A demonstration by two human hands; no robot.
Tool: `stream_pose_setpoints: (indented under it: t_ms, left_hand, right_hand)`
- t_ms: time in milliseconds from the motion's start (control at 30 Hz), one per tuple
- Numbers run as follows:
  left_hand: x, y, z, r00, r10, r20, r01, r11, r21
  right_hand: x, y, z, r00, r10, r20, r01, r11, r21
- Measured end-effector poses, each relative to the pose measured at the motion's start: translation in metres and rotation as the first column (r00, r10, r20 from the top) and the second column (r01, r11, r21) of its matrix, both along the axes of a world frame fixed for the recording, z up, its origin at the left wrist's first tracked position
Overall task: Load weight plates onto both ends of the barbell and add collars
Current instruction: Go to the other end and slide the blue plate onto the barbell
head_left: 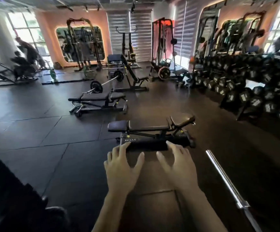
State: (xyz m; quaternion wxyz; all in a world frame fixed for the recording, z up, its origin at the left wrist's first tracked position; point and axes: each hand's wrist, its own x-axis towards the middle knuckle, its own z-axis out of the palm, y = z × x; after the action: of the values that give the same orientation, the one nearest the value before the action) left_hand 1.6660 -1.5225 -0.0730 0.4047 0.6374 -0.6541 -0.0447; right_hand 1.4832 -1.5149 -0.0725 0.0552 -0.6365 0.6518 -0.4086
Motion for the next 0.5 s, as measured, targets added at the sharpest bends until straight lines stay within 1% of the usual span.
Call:
stream_pose_setpoints:
  t_ms: [133,233,367,433,500]
  left_hand:
    - [-0.021,-0.119,-0.01,0.998,-0.061,-0.006,0.061,0.998,0.024]
    - [-0.042,-0.205,-0.004,0.992,-0.121,-0.031,0.123,0.992,0.038]
    - [-0.081,-0.308,0.011,0.976,-0.212,-0.045,0.213,0.977,0.007]
    - [-0.104,-0.354,0.011,0.963,-0.268,-0.031,0.269,0.963,0.03]
    - [-0.128,-0.397,0.007,0.95,-0.31,-0.033,0.311,0.95,0.02]
  right_hand:
    - [-0.02,-0.104,-0.01,0.999,-0.051,-0.009,0.051,0.998,0.023]
    - [-0.033,-0.179,0.0,0.996,-0.088,-0.018,0.089,0.994,0.06]
    - [-0.069,-0.272,0.014,0.982,-0.183,-0.047,0.184,0.983,0.012]
    - [-0.09,-0.312,0.013,0.971,-0.233,-0.048,0.233,0.972,0.003]
    - [-0.112,-0.349,0.007,0.963,-0.265,-0.039,0.266,0.964,0.01]
